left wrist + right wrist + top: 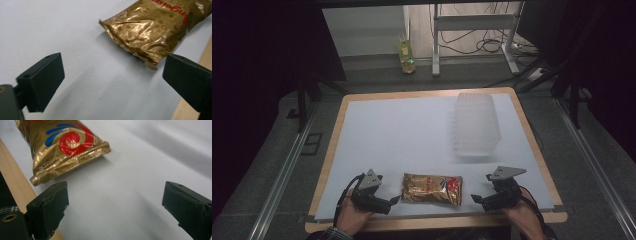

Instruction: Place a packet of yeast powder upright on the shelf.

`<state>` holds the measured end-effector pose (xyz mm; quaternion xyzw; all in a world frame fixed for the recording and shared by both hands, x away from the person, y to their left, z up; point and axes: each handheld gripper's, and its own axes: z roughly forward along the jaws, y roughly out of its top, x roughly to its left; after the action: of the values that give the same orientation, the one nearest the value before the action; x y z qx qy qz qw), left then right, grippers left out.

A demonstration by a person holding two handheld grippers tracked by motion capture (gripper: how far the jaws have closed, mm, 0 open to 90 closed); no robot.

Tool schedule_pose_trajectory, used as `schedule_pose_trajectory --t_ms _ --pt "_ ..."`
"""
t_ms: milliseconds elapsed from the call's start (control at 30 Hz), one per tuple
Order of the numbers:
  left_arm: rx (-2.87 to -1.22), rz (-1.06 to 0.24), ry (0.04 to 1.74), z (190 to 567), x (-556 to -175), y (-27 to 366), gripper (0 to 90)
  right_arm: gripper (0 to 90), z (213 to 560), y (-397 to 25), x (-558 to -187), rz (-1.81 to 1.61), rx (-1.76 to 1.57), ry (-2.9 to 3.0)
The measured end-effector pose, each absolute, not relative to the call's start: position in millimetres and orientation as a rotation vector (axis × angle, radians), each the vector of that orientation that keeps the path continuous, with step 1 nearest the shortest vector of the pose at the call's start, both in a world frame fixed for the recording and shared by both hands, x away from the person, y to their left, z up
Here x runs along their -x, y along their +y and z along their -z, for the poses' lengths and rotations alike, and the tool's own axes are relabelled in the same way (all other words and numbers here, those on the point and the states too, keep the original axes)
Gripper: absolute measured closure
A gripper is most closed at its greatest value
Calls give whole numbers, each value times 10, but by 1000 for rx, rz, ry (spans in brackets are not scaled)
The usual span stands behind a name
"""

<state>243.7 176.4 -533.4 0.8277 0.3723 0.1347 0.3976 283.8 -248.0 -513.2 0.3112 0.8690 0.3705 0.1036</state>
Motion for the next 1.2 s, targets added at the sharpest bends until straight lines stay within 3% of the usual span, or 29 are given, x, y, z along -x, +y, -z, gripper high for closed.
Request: schedule_pose_trajectory --t_ms 900,1200 --pt "-2095 -303 945 5335 -2499 1737 18 34 5123 -2497 -2844 -1093 -875 2570" --pt "-2090 -306 918 5257 -2468 1658 160 35 5124 -2490 -2839 -1080 -880 2569"
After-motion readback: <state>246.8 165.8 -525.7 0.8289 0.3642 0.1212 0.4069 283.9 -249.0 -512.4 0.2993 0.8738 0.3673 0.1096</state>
